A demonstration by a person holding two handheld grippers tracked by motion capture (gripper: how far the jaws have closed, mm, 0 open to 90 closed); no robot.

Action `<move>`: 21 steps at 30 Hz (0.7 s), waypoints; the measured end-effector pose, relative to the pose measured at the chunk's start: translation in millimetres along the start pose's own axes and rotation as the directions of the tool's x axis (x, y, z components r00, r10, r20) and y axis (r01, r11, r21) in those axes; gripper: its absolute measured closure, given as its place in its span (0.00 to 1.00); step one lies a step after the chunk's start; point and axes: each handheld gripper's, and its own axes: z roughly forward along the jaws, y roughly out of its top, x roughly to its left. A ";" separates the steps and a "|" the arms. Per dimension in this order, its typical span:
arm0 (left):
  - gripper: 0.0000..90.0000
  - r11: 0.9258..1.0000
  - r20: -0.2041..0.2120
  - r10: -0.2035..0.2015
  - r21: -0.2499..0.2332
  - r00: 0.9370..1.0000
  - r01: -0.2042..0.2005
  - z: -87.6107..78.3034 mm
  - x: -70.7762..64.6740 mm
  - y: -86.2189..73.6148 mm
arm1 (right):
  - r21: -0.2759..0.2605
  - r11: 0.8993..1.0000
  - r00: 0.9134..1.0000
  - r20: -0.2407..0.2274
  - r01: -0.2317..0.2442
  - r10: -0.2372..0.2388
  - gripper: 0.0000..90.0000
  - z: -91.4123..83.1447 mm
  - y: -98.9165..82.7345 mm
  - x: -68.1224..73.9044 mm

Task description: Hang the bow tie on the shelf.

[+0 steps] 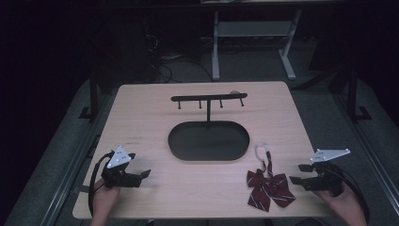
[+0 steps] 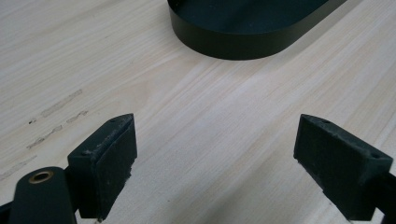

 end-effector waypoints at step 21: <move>0.15 1.000 0.006 0.000 -0.009 1.000 0.000 -1.2 -2.0 0.0 | 0.019 1.000 0.999 -0.044 0.024 -0.023 0.29 5.8 24.3 12.4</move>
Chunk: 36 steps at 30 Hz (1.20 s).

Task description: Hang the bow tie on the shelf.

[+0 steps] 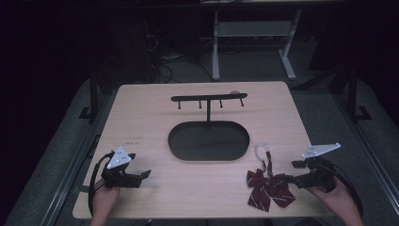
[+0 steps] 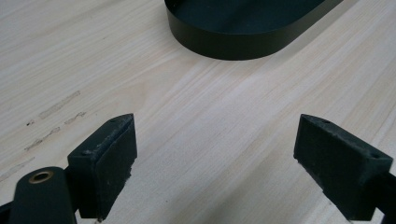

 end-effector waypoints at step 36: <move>0.15 1.000 -0.007 0.007 -0.001 1.000 -0.007 -2.1 0.1 -0.3 | 0.063 0.997 0.999 -0.024 0.040 -0.039 0.40 14.8 61.0 4.5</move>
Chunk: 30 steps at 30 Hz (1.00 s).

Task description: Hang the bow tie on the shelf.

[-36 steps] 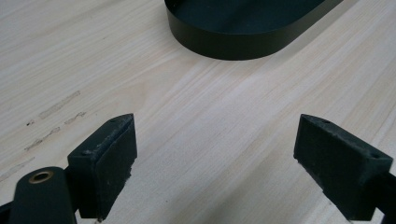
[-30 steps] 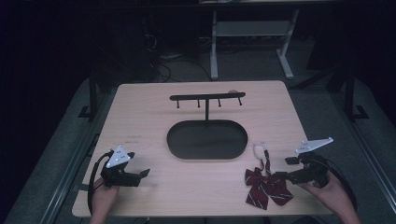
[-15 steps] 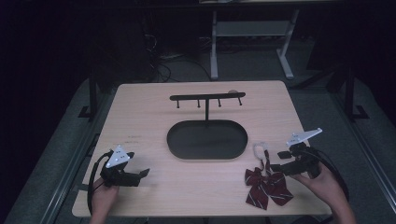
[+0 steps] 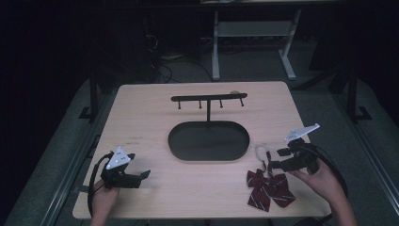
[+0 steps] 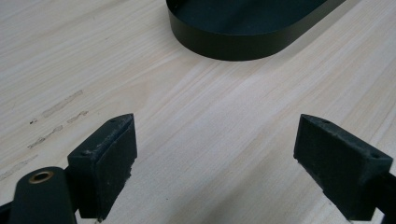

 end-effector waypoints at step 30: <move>0.15 1.000 0.006 -0.008 -0.004 1.000 0.008 -0.3 -0.6 0.0 | 0.106 0.994 0.996 0.085 -0.032 0.023 0.51 26.0 37.0 -17.9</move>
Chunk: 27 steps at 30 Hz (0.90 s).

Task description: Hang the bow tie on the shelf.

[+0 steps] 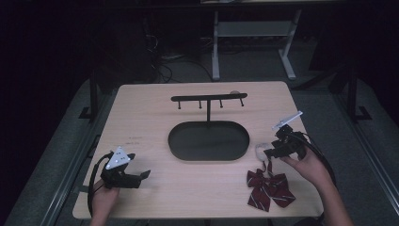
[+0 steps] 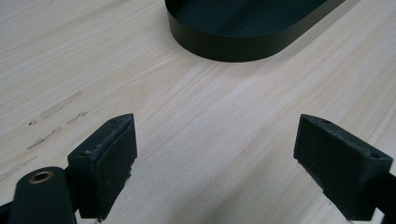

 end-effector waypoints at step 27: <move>0.15 1.000 0.001 -0.002 -0.005 1.000 0.002 0.7 -1.0 0.1 | 0.134 0.990 0.997 0.068 -0.042 0.033 0.64 37.0 13.1 -15.1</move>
